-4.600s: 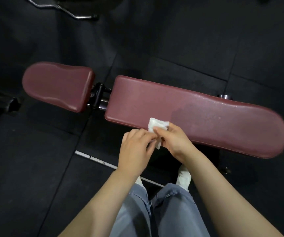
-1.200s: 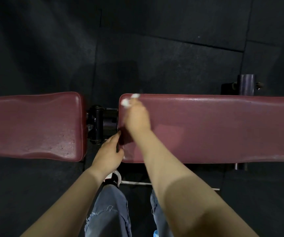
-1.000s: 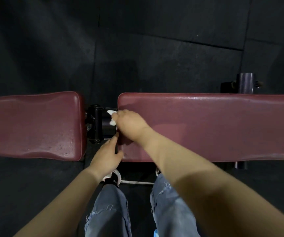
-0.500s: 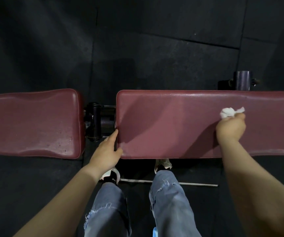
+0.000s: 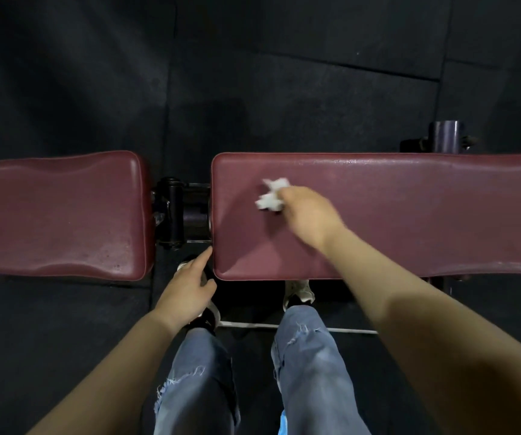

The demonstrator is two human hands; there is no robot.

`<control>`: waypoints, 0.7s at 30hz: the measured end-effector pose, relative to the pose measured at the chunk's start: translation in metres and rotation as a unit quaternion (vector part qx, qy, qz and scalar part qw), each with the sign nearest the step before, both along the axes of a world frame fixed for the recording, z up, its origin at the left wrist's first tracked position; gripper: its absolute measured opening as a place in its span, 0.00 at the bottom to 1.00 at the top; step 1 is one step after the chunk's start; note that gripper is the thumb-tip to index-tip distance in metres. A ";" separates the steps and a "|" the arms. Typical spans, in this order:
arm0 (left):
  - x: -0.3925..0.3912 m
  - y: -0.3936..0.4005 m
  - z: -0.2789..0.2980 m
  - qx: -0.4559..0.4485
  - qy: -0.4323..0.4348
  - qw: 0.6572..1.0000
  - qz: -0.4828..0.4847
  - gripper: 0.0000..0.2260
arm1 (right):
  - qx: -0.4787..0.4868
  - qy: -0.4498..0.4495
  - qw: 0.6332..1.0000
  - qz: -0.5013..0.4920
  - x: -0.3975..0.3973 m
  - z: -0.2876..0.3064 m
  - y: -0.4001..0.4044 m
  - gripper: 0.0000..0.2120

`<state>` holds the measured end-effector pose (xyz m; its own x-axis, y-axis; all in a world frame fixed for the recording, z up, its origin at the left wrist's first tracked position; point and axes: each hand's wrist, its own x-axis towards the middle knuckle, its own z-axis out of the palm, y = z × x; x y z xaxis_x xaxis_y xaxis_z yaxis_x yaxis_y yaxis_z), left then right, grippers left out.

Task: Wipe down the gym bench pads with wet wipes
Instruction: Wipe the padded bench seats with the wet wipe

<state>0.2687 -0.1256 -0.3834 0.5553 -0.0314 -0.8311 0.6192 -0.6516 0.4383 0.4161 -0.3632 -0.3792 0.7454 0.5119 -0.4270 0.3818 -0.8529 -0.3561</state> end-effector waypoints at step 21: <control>-0.007 -0.009 -0.007 -0.019 -0.007 0.997 0.072 0.31 | 0.068 0.082 0.977 0.183 -0.033 -0.002 0.041 0.20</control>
